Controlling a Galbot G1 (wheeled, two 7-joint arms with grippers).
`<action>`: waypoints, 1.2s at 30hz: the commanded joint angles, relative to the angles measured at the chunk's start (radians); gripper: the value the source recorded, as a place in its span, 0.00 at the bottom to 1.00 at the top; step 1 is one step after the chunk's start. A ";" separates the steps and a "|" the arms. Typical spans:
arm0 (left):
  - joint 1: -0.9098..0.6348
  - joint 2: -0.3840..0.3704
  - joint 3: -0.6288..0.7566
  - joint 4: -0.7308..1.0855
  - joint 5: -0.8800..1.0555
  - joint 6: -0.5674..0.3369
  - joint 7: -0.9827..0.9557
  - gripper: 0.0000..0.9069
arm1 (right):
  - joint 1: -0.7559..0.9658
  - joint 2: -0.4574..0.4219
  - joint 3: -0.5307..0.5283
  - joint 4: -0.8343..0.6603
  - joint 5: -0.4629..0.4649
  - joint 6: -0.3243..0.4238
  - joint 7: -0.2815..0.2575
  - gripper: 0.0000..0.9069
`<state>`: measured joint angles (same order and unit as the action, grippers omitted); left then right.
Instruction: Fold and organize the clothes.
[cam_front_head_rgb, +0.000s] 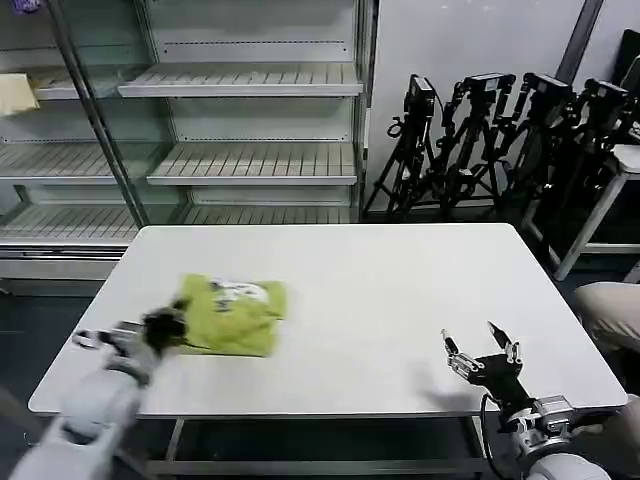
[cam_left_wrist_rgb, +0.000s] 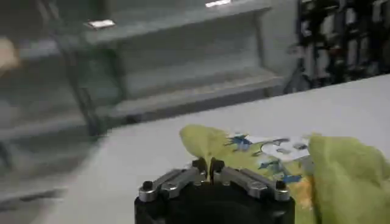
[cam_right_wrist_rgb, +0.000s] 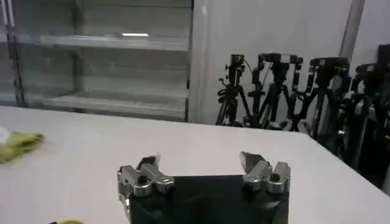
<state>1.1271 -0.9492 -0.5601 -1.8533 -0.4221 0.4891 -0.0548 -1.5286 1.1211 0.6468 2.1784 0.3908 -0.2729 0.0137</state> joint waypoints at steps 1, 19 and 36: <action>0.011 0.248 -0.401 -0.021 0.130 -0.058 0.177 0.00 | 0.005 -0.001 -0.014 -0.005 -0.006 0.004 0.000 1.00; 0.000 -0.082 0.555 -0.361 0.164 0.030 0.148 0.00 | -0.042 0.002 0.031 0.006 -0.008 0.012 -0.003 1.00; -0.268 -0.396 0.685 -0.018 0.031 0.089 -0.318 0.01 | -0.029 -0.029 0.087 0.006 0.022 0.010 -0.005 1.00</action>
<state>1.0056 -1.1447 -0.0081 -2.0507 -0.3494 0.5492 -0.1340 -1.5611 1.1072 0.7017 2.1858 0.3929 -0.2617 0.0096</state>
